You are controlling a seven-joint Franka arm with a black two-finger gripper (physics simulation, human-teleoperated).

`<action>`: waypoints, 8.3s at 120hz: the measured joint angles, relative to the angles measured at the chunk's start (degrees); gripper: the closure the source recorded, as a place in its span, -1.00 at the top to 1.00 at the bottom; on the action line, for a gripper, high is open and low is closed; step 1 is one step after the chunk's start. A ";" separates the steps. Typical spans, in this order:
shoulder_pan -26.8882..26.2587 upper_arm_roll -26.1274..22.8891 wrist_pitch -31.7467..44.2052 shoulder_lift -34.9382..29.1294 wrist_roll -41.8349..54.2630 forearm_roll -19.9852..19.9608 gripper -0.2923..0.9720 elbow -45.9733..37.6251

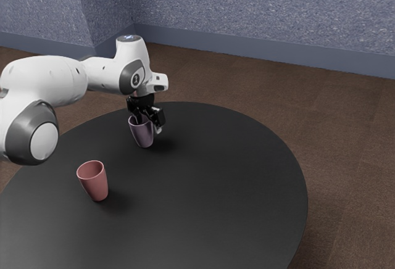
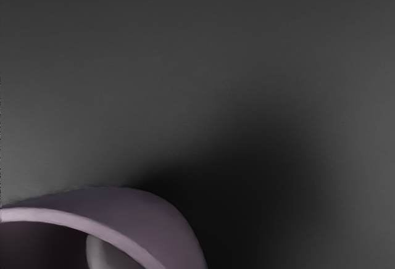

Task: Place the left cup onto the right cup

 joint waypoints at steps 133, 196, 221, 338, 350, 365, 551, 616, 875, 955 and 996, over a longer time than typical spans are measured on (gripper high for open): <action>0.15 -0.47 2.00 1.36 0.72 -0.92 -0.08 0.31; 0.44 -0.19 2.09 1.33 0.85 -1.56 -0.57 -0.10; 0.44 -0.22 2.12 1.28 0.80 -1.57 -0.66 -0.17; -1.59 -0.67 4.13 -19.57 -4.14 2.87 -0.70 -19.63; -2.15 -0.70 4.10 -22.78 -5.24 3.40 -0.70 -22.44; -2.52 -1.23 3.85 -26.68 -6.85 4.55 -0.70 -25.73; -0.68 -2.05 1.13 -41.08 -29.46 10.88 -0.70 -44.33; -0.92 -1.62 2.62 -45.10 -31.89 10.96 -0.70 -48.75; -0.59 -1.67 4.23 -44.93 -37.06 12.27 -0.70 -52.77; -0.14 -1.67 5.22 -44.51 -37.52 12.09 -0.56 -53.55; -0.30 -1.75 5.96 -43.71 -37.19 11.79 0.29 -53.57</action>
